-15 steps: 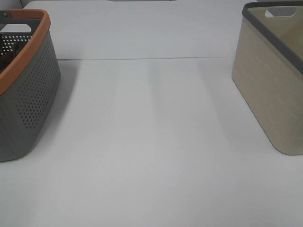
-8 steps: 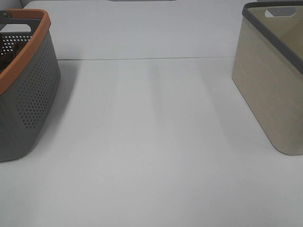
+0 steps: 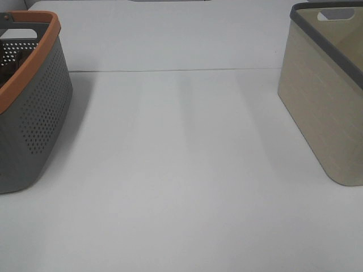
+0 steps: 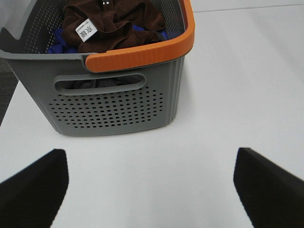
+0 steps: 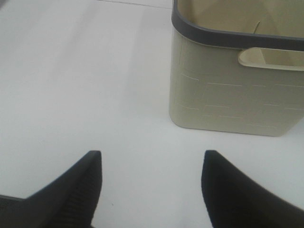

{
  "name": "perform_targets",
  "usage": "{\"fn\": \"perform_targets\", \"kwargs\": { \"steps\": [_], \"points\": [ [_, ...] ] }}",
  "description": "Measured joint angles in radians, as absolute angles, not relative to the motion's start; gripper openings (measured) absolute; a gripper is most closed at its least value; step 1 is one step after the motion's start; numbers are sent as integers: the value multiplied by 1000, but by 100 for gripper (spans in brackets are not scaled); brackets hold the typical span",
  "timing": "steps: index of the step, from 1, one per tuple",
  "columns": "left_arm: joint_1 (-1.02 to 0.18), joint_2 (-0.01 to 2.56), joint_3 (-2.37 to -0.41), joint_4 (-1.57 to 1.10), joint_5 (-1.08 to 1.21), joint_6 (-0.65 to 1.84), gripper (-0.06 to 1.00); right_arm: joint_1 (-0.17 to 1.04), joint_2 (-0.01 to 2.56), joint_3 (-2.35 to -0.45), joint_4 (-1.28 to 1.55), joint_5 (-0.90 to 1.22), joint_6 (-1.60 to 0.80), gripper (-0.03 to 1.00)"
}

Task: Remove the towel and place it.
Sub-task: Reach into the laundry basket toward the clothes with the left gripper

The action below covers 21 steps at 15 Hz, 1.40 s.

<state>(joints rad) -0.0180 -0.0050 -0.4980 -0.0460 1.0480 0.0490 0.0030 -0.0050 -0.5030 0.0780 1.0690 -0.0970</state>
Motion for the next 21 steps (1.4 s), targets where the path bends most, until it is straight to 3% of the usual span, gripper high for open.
{"fn": "perform_targets", "kwargs": {
  "steps": [7, 10, 15, 21],
  "points": [
    [-18, -5, -502, -56, 1043, 49, 89, 3, -5, -503, 78, 1069, -97, 60],
    [-18, 34, -524, -21, 819, 49, 88, 3, -5, -503, 78, 1069, -97, 60],
    [-18, 355, -530, -7, 390, 42, 81, 3, -5, -503, 78, 1069, -97, 60],
    [-18, 870, -725, -6, 305, -97, 76, 3, -5, -503, 78, 1069, -97, 60]
  ]
}}
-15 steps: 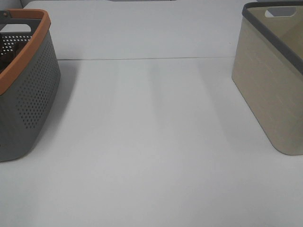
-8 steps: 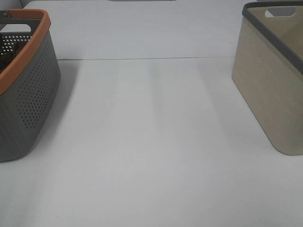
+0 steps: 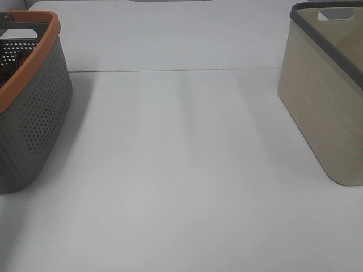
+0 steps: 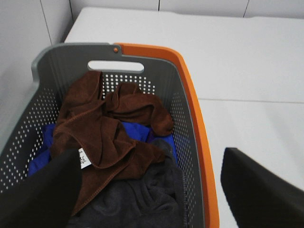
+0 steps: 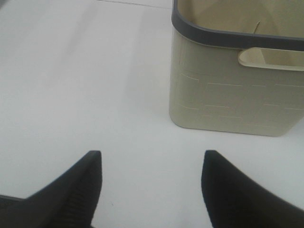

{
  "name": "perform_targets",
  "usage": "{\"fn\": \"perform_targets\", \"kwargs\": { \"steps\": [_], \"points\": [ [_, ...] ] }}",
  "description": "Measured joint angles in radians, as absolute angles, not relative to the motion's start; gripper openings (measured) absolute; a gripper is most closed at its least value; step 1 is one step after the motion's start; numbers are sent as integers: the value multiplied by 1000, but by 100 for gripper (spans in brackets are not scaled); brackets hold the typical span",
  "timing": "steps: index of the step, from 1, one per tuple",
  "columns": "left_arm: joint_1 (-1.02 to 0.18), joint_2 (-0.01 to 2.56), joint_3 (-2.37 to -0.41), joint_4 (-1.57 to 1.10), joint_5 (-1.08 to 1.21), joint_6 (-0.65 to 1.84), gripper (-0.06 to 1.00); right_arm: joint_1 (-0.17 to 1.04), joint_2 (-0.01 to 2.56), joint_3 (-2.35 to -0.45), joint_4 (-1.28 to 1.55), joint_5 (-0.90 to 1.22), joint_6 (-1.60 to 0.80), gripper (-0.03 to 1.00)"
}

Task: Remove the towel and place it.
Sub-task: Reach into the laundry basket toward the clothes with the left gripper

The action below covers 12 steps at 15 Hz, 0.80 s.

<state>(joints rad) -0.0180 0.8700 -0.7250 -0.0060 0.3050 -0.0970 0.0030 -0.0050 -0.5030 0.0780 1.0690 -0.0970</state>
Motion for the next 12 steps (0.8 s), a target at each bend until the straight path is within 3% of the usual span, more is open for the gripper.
{"fn": "perform_targets", "kwargs": {
  "steps": [2, 6, 12],
  "points": [
    [-18, 1118, -916, 0, 450, -135, 76, 3, -5, -503, 78, 1069, -97, 60],
    [29, 1364, -1176, 0, 692, -182, 76, 3, -5, -503, 78, 1069, -97, 60],
    [253, 1565, -1430, -77, 970, -113, 76, 3, -5, -503, 78, 1069, -97, 60]
  ]
}}
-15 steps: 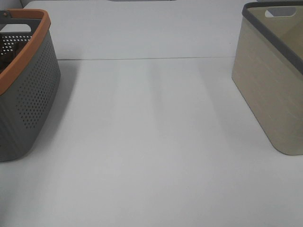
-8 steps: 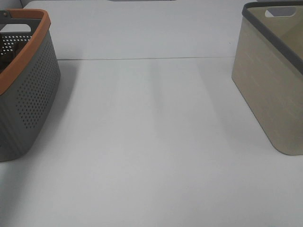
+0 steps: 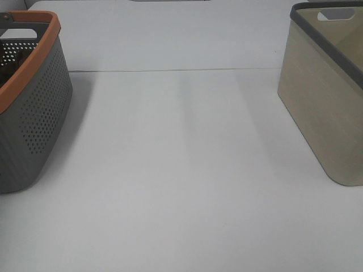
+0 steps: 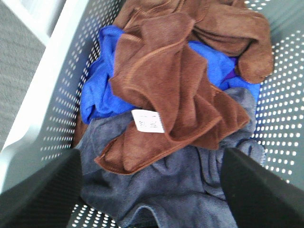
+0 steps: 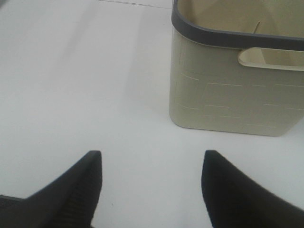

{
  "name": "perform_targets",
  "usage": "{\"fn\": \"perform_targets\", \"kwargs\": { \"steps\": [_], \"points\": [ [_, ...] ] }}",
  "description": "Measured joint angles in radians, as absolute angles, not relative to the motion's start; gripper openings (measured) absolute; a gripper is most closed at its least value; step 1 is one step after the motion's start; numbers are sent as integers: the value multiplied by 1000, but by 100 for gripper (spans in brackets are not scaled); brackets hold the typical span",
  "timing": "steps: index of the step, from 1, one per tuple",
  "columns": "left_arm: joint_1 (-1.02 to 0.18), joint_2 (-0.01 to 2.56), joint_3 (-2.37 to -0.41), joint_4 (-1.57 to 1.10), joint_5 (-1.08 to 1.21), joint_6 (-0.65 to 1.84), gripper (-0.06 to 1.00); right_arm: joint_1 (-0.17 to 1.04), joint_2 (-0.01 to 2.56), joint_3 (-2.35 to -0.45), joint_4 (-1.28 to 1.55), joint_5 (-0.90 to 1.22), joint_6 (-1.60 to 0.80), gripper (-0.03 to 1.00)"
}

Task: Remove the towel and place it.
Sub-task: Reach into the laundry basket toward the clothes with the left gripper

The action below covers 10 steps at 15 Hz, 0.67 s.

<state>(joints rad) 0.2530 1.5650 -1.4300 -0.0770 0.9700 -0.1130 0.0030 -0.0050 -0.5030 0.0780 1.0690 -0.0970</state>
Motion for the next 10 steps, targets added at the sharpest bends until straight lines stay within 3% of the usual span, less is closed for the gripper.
{"fn": "perform_targets", "kwargs": {
  "steps": [5, 10],
  "points": [
    [454, 1681, -1449, -397, 994, 35, 76, 3, -5, -503, 78, 1069, -97, 60],
    [460, 1803, -1459, -463, 931, 50, 76, 3, -5, -503, 78, 1069, -97, 60]
  ]
}}
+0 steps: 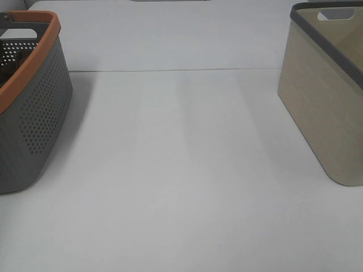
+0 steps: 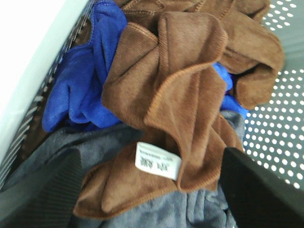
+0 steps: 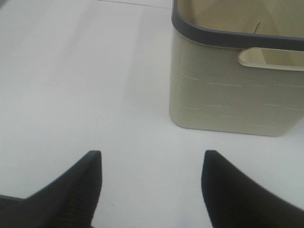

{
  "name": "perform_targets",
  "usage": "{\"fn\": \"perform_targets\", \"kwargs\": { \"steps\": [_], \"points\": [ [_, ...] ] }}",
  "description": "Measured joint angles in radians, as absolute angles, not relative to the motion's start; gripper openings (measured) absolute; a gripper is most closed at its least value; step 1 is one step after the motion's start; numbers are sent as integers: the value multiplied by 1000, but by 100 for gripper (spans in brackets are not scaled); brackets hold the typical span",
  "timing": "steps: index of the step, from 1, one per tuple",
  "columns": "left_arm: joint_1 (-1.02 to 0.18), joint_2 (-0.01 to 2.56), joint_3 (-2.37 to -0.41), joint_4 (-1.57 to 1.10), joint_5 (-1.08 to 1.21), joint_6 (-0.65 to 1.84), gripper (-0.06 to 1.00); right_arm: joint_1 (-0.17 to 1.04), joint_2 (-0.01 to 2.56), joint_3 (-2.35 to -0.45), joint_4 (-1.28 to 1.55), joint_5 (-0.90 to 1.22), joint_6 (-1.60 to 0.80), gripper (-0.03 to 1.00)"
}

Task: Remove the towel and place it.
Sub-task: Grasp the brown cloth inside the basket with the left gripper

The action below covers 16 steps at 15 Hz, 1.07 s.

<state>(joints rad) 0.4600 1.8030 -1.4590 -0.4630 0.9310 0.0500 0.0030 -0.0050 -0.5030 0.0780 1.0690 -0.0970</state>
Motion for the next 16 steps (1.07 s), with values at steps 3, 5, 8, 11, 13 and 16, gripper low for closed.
{"fn": "perform_targets", "kwargs": {
  "steps": [3, 5, 8, 11, 13, 16],
  "points": [
    [460, 1881, -1506, -526, 927, 50, 70, 3, -5, -503, 78, 1069, -97, 60],
    [460, 1922, -1552, -568, 926, 50, 67, 3, -5, -503, 78, 1069, -97, 60],
    [448, 1980, -1608, -585, 955, 51, 66, 3, -5, -503, 78, 1069, -97, 60],
    [399, 2000, -1613, -578, 956, 50, 64, 3, -5, -503, 78, 1069, -97, 60],
    [384, 2001, -1618, -577, 932, 46, 59, 3, -5, -503, 78, 1069, -97, 60],
    [384, 2001, -1620, -576, 935, 43, 42, 3, -5, -503, 78, 1069, -97, 60]
  ]
}}
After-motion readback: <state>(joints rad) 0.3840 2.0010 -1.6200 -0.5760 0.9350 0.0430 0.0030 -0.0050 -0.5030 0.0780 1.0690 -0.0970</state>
